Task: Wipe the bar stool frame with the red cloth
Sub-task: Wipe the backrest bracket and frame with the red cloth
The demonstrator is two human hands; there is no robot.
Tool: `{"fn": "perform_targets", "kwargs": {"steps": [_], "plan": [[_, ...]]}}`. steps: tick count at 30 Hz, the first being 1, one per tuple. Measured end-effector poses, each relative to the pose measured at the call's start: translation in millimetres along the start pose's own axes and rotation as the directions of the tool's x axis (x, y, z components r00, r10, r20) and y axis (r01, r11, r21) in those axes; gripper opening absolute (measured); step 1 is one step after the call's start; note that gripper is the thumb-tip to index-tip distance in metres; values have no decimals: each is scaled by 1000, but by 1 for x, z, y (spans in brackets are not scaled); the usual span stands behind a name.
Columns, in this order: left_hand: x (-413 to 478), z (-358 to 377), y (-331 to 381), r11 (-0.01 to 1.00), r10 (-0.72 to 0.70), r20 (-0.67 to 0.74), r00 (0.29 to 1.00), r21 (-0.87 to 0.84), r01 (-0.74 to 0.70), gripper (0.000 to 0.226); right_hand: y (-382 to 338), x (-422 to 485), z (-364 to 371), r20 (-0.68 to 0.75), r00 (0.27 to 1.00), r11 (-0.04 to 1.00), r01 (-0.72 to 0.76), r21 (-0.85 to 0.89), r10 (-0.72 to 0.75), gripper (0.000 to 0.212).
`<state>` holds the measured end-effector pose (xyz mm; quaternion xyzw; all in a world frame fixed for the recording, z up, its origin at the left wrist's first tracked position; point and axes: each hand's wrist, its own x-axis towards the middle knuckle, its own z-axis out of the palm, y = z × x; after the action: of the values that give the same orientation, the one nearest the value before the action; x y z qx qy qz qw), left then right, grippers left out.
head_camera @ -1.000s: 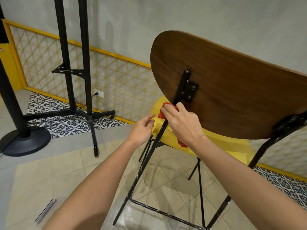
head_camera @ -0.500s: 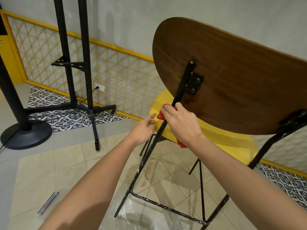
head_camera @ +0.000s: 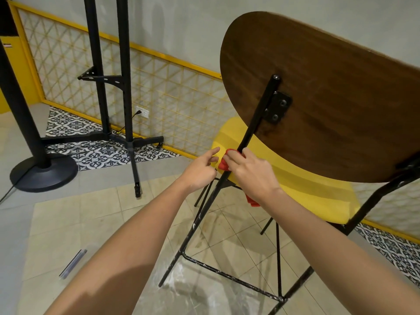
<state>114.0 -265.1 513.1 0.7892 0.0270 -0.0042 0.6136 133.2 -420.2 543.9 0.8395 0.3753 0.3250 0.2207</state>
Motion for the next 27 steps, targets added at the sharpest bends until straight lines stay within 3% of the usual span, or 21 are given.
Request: {"fn": "perform_targets", "kwargs": {"steps": [5, 8, 12, 18, 23, 27], "plan": [[-2, -5, -3, 1000, -21, -17, 1000, 3, 22, 70, -12, -3, 3, 118, 989, 995, 96, -28, -92, 28], [-3, -4, -5, 998, -32, 17, 999, 51, 32, 68, -8, 4, -4, 54, 999, 1000, 5, 5, -5, 19], [-4, -3, -7, 995, -37, 35, 999, 91, 34, 66, 0, 0, -6, -88, 992, 987, -81, 142, 94, 31], [-5, -1, -11, 987, -16, 30, 999, 160, 11, 58, -14, -9, 7, 55, 998, 996, 27, 83, -32, 33], [-6, -2, -14, 978, -15, 37, 999, 207, 7, 55, 3, -7, 1, -90, 995, 984, -36, 175, 52, 37], [-6, -5, -16, 973, -24, 20, 1000, 230, 19, 54, -2, -10, 4, -9, 1000, 985, 13, 174, -12, 39]]}}
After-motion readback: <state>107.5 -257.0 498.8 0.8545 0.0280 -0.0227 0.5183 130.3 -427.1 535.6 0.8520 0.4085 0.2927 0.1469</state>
